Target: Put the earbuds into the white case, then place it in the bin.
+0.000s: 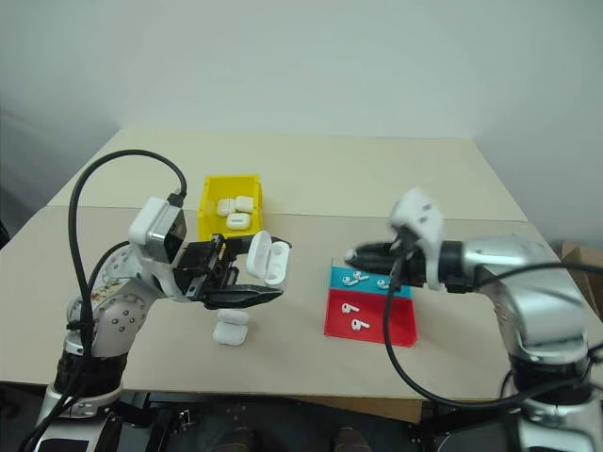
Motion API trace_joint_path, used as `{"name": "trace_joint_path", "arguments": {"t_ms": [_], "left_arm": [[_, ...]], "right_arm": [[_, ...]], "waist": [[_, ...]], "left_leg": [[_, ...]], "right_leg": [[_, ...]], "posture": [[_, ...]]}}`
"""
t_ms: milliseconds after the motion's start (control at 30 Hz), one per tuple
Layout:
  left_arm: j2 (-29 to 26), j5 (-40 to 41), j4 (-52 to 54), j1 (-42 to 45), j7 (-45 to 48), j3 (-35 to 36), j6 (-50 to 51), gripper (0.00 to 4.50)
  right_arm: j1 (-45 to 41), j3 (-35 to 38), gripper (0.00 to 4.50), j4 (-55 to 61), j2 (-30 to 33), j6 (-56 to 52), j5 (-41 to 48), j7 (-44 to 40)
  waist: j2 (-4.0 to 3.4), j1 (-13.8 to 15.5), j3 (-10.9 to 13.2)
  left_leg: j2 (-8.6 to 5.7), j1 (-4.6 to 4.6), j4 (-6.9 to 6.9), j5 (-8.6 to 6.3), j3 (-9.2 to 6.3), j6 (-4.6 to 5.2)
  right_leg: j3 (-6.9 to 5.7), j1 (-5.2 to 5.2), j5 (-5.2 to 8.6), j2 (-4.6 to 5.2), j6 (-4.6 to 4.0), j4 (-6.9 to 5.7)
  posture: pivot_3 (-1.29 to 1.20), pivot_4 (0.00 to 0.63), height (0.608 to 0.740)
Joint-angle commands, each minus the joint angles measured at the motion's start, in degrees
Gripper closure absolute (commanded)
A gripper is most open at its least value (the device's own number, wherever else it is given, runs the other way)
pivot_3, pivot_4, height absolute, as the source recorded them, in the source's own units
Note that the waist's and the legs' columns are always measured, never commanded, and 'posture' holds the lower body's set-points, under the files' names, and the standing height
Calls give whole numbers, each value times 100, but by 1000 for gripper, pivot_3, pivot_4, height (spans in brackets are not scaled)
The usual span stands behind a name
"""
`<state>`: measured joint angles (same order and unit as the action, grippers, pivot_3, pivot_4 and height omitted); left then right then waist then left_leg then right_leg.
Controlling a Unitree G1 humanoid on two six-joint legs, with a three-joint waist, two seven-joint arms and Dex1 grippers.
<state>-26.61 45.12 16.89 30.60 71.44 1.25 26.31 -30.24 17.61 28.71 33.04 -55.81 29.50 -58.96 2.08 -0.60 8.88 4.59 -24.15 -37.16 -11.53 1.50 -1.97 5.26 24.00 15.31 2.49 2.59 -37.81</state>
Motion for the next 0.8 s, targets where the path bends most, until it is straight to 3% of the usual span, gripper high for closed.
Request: {"name": "trace_joint_path", "arguments": {"t_ms": [33,133,267,467,800], "left_arm": [[76,77,-50,293,-60,-54,-8,1693],[56,114,-192,444,90,-104,29,1693],[58,86,-385,631,224,-151,8,1693],[138,35,-530,753,280,-202,-24,1693],[180,19,-620,800,337,-216,-71,1693]], "right_arm": [[-288,1135,3867,471,-768,-292,1651,971],[-462,1251,3867,622,-1296,-268,2754,1762],[-428,823,3867,840,-1382,-179,3466,2409],[-157,38,3867,1117,-1091,127,3313,2696],[0,-460,3867,1051,-496,570,3152,2689]], "waist": [[0,-9,0],[-2,-44,-1],[-3,-65,-1],[-3,-65,-2],[-3,-65,-1]], "left_leg": [[0,1,0,0,0,0],[1,6,4,0,-1,0],[1,7,10,0,-1,0],[1,4,10,0,-1,0],[1,2,11,0,-1,0]], "right_leg": [[0,-1,0,0,0,-2],[0,0,0,-2,0,-11],[2,4,0,-3,-1,-13],[2,4,0,-2,0,-9],[3,5,0,-2,0,-5]], "posture": [[0,150,740],[0,150,740],[0,150,740],[0,150,740],[0,150,740]]}}
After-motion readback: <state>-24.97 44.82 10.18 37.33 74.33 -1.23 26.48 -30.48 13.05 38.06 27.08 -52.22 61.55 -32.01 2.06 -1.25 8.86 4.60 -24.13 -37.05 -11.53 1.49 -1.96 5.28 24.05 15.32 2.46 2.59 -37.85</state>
